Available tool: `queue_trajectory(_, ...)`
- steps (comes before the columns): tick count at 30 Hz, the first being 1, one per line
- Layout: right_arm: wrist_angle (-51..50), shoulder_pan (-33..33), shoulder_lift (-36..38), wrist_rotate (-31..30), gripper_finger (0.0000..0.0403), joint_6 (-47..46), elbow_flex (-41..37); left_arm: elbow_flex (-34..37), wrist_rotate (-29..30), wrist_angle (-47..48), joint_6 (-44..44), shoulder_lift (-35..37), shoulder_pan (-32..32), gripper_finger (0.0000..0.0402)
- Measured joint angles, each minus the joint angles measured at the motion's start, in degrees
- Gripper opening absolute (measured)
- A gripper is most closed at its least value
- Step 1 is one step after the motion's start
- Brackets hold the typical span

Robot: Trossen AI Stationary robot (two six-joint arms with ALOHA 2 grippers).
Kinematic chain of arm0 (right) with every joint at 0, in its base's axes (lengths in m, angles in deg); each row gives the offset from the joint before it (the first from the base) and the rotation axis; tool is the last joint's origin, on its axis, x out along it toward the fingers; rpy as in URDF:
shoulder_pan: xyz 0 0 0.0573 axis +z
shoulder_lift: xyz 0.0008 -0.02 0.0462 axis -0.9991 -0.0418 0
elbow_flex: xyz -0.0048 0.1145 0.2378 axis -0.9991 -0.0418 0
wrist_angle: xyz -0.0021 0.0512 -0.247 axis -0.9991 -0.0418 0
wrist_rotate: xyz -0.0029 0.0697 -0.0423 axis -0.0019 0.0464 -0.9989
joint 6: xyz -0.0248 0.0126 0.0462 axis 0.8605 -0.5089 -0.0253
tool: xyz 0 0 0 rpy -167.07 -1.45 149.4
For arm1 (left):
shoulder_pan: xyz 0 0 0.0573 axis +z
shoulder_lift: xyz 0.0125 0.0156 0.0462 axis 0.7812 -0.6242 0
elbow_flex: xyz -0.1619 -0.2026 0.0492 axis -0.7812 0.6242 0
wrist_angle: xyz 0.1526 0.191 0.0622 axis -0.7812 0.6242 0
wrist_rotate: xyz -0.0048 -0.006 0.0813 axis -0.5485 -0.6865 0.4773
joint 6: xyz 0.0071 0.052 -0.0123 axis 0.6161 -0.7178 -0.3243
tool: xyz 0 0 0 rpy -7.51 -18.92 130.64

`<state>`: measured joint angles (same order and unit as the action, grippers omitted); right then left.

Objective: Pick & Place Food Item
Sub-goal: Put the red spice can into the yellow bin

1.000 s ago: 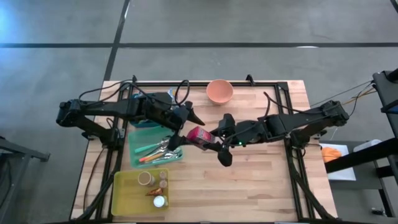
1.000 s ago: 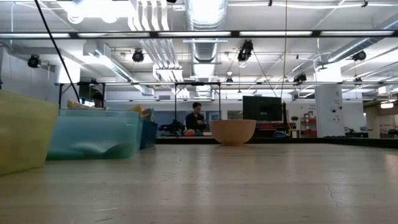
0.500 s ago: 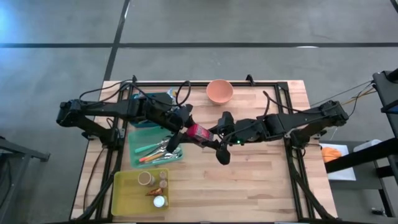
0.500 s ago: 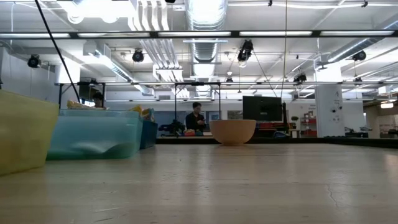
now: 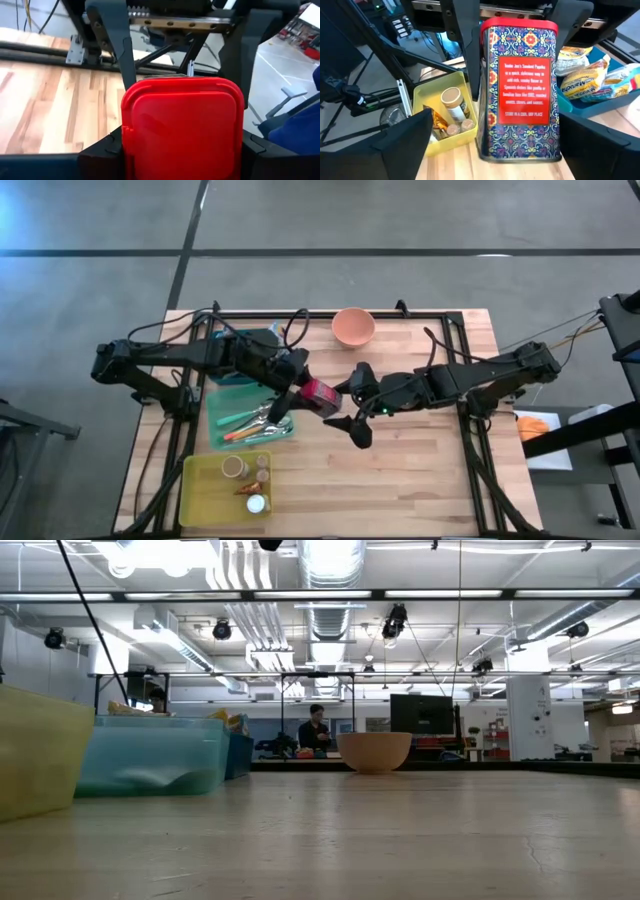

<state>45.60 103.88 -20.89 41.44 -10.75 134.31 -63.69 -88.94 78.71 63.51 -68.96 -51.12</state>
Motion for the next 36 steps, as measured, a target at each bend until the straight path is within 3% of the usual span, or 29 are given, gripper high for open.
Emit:
queue_trajectory(7, -2.72, 0.00, 0.02, -0.75, 0.0376, -1.33, 0.02, -5.37, 0.85, 11.76, 1.08, 0.38, 0.10, 0.0201)
queue_trajectory(14, -5.17, 0.00, 0.11, -0.91, 0.0372, -0.98, 0.02, -13.10, 9.54, 29.07, 4.50, 0.92, 0.10, 0.0201)
queue_trajectory(19, -8.00, 0.00, 0.31, -0.89, 0.0372, -1.91, 0.02, -16.04, 12.13, 41.46, 12.72, 0.92, -0.27, 0.0201)
queue_trajectory(26, -13.36, 0.00, 0.37, -0.87, 0.0372, -5.26, 0.02, -14.35, 14.16, 55.40, 27.85, 1.01, -4.10, 0.0201)
queue_trajectory(36, -17.79, 0.00, 0.39, -0.29, 0.0372, -5.00, 0.02, -12.89, 20.77, 58.21, 49.21, 1.01, -18.56, 0.0201)
